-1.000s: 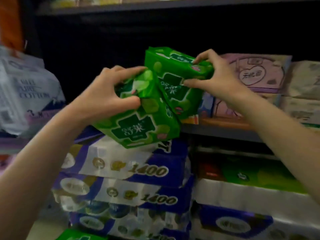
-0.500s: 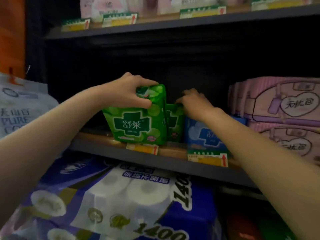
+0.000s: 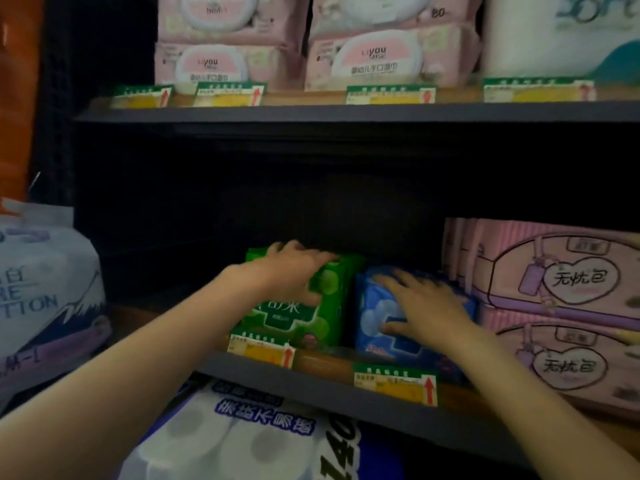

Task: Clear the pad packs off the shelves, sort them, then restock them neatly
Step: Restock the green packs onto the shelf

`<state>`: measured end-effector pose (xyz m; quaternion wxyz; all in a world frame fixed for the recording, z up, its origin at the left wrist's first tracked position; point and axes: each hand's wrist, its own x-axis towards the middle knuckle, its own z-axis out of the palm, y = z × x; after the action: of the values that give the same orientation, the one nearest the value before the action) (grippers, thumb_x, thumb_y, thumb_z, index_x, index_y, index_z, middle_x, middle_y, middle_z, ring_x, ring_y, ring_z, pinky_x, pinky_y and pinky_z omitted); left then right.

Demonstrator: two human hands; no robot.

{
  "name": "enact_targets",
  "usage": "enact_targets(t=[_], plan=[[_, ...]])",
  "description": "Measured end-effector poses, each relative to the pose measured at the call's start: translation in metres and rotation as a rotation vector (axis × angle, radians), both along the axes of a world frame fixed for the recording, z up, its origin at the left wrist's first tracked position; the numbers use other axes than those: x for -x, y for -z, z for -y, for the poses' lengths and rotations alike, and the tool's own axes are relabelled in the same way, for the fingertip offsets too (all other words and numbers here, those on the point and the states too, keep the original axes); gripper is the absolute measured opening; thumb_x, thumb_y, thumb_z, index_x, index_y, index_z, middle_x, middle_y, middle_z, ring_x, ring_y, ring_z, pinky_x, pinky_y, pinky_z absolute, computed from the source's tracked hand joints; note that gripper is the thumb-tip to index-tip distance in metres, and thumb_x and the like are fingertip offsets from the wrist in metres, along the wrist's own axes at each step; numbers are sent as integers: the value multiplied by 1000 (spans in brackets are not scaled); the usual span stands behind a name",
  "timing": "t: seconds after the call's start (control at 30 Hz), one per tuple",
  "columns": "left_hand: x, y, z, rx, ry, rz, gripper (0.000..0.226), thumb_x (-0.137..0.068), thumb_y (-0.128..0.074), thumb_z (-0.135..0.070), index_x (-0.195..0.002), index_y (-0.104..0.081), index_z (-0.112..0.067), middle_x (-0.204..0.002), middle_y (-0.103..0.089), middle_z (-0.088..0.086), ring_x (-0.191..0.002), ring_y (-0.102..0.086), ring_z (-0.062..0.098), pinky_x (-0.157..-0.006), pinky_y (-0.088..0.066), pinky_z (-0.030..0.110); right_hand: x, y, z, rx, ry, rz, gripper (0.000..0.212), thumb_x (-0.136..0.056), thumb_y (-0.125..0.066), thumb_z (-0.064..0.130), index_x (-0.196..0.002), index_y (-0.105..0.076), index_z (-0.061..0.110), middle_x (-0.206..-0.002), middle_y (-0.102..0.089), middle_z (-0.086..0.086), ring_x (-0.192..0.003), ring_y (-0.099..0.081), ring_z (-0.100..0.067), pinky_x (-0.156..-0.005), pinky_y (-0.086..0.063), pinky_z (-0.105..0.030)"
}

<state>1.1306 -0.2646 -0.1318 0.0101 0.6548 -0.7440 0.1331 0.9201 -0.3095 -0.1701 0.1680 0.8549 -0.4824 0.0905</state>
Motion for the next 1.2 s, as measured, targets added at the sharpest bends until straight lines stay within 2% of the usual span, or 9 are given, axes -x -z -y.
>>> enact_targets(t=[0.1, 0.3, 0.6, 0.73, 0.9, 1.0, 1.1, 1.2], plan=[[6, 8, -3, -15, -204, 87, 99, -83, -69, -29, -147, 6, -40, -157, -11, -1, -138, -16, 43, -107, -19, 61, -1, 3, 1, 4, -31, -43, 88, -87, -59, 46, -146, 6, 44, -156, -12, 8, -138, -23, -23, -105, -26, -47], [17, 16, 36, 52, -319, 28, 96, -85, -68, -27, -148, 4, -37, -155, -14, 4, -137, -15, 44, -105, -15, 67, -3, -3, 6, -46, -13, -33, 93, -84, -66, 39, -146, 3, 45, -155, -14, 9, -137, -26, -23, -104, -28, -47], [28, 14, 107, 28, -184, -20, 90, -87, -65, -18, -149, -1, -34, -157, -7, 0, -141, -10, 40, -106, -12, 67, -1, 3, 21, -29, -65, -17, 93, -83, -66, 37, -146, 2, 45, -152, -18, 11, -137, -28, -20, -103, -28, -48], [20, 13, 104, 19, -116, 9, 89, -86, -66, -23, -149, -3, -34, -157, -7, -2, -141, -12, 38, -106, -14, 66, -1, 3, 23, -13, -58, -8, 94, -82, -67, 37, -146, 1, 45, -152, -18, 11, -136, -28, -22, -102, -29, -47], [11, 17, 93, 96, 13, -78, 82, -87, -62, -15, -148, -11, -35, -156, -14, -1, -140, -18, 30, -110, -12, 62, -3, 2, 17, -15, -32, 7, 93, -82, -68, 37, -146, -1, 45, -152, -18, 10, -137, -27, -22, -103, -27, -48], [-3, 16, 82, 150, -33, -161, 77, -87, -62, -24, -147, -15, -34, -153, -21, 0, -138, -22, 29, -109, -10, 62, -4, 2, 13, -40, -9, 5, 93, -82, -68, 37, -147, -2, 43, -152, -19, 9, -137, -27, -23, -105, -27, -50], [-22, 14, 73, 83, -149, -134, 83, -86, -62, -41, -148, -8, -34, -155, -17, 2, -140, -15, 32, -110, -5, 62, -14, -11, 15, -112, 17, 26, 91, -75, -71, 47, -145, -13, 41, -144, -29, 3, -130, -36, -29, -103, -32, -52], [-21, 11, 76, 70, -156, -44, 90, -80, -62, -55, -149, -10, -30, -154, -23, 4, -141, -18, 30, -110, 2, 60, -34, -19, 20, -172, 68, 77, 90, -69, -68, 64, -141, -22, 37, -144, -24, -4, -132, -25, -39, -103, -30, -56]])
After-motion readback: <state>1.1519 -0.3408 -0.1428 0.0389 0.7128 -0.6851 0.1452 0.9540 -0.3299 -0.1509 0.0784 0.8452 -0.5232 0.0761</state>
